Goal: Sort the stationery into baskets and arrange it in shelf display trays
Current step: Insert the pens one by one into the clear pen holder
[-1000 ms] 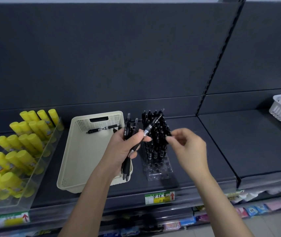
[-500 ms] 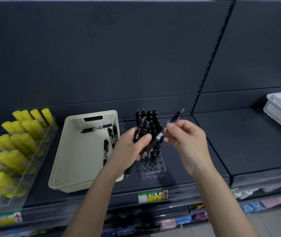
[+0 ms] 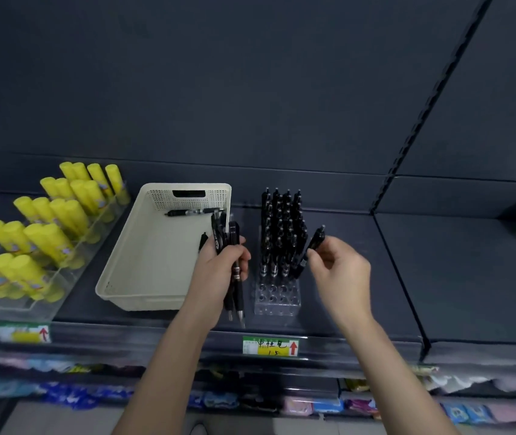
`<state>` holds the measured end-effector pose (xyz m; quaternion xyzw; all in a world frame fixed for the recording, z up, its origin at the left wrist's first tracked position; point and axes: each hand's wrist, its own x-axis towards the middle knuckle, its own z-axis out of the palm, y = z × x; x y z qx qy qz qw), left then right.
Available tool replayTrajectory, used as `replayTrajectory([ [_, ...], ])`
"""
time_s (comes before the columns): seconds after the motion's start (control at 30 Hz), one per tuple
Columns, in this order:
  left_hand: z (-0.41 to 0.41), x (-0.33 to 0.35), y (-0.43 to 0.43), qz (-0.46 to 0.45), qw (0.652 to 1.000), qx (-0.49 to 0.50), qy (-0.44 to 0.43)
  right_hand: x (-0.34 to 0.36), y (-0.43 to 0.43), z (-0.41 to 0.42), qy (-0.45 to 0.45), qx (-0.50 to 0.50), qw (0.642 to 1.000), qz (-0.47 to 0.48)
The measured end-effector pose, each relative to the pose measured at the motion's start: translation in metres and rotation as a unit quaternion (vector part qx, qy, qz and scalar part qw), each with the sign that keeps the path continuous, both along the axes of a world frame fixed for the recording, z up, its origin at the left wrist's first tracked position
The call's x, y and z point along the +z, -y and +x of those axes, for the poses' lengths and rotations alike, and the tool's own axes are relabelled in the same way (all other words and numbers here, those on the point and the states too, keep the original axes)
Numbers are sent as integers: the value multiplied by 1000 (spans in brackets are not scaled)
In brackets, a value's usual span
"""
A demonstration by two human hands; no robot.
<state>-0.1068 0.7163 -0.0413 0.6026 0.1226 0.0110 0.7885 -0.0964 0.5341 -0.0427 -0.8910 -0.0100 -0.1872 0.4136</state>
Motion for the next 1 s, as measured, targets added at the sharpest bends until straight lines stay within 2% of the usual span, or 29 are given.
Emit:
replayTrajectory([
  [0.23, -14, -7, -2, -16, 1000, -13, 22, -8, -7, 3, -48, 27, 995, -87],
  [0.5, -16, -6, -12, 66, 993, -94, 38, -6, -13, -2, -72, -1, 991, -110],
  [0.67, -19, -7, -20, 93, 984, -142, 47, 1, -18, -21, -55, -49, 997, -11],
  [0.77, -19, -6, -22, 72, 982, -163, 57, 13, -31, -28, -89, 0, 991, 103],
  [0.87, -21, -5, -24, 117, 970, -200, 68, 27, -47, -30, -140, 69, 960, 232],
  [1.0, -23, -5, -28, 109, 964, -230, 76, 32, -61, -32, -163, 75, 946, 271],
])
